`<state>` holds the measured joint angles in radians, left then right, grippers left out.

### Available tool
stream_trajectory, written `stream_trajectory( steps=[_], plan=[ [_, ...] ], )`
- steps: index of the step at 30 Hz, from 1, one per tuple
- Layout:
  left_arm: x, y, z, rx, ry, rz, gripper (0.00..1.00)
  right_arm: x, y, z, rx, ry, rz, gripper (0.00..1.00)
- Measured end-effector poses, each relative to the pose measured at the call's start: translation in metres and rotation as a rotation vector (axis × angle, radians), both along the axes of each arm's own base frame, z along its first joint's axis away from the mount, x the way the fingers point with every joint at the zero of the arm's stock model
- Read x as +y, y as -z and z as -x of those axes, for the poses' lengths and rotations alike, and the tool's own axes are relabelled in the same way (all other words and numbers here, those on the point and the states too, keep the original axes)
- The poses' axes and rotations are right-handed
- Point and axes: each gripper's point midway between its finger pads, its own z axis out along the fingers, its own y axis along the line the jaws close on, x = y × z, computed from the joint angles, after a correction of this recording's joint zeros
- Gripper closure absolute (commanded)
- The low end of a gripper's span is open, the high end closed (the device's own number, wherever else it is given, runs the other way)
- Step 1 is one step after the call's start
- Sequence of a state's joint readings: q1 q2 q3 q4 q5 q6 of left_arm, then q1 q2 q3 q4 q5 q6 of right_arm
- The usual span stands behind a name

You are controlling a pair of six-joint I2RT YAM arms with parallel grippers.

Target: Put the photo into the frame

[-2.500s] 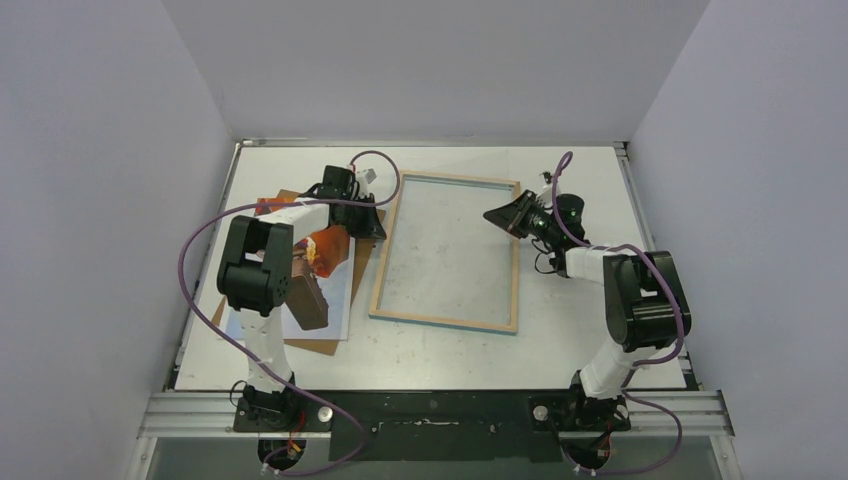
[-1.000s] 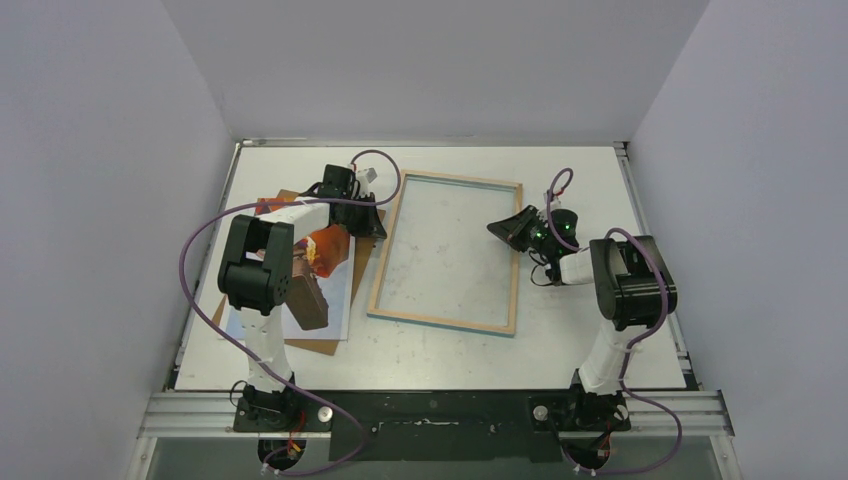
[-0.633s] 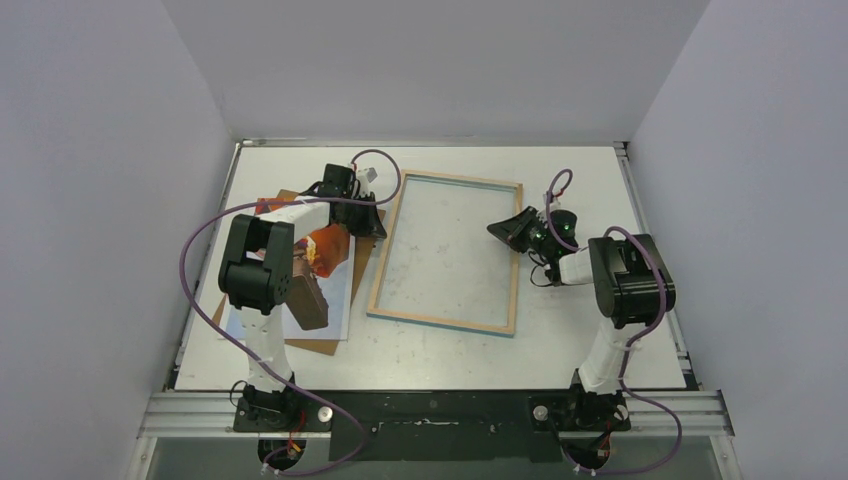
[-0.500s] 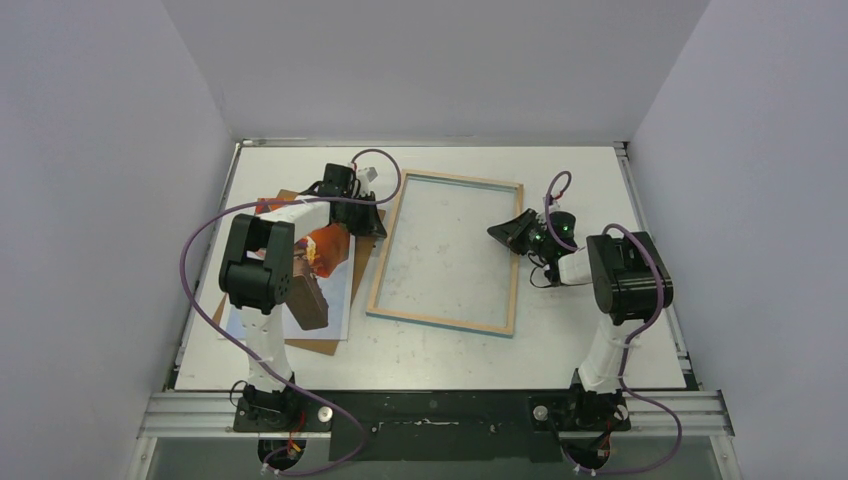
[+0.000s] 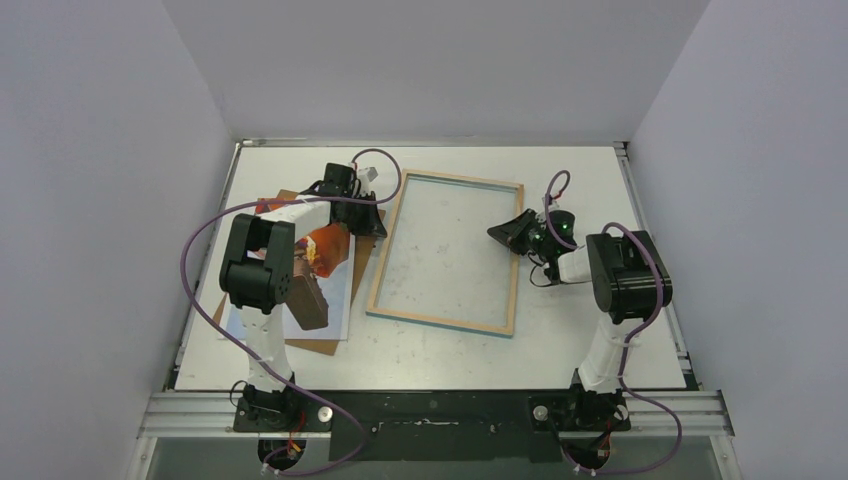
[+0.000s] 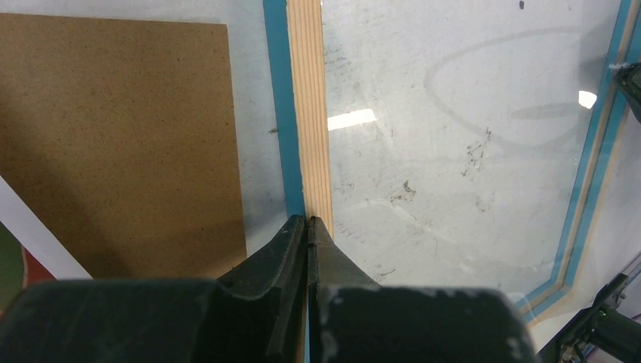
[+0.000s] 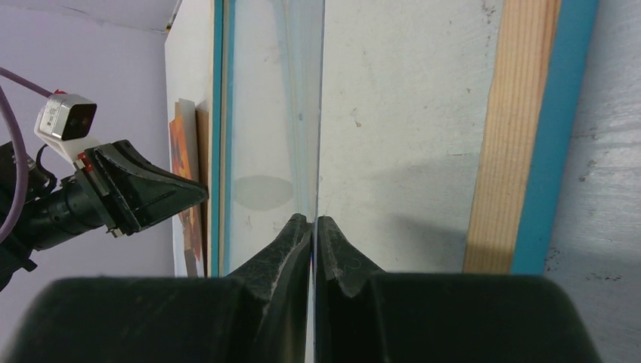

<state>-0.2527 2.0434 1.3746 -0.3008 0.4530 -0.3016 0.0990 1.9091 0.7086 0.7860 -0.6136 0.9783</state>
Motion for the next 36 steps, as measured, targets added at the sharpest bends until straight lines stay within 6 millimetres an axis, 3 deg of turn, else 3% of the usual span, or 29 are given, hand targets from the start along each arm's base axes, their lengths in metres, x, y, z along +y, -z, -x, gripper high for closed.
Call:
stream_trajectory(
  steps=[28,36],
  plan=[
    [0.000,0.000,-0.003,-0.018,0.002,-0.007,1.00,0.005,-0.002,-0.014,0.020,-0.015,0.131,0.95],
    [0.000,0.000,-0.004,-0.022,0.003,-0.010,1.00,0.009,-0.014,-0.016,-0.017,-0.012,0.151,0.95]
  ],
)
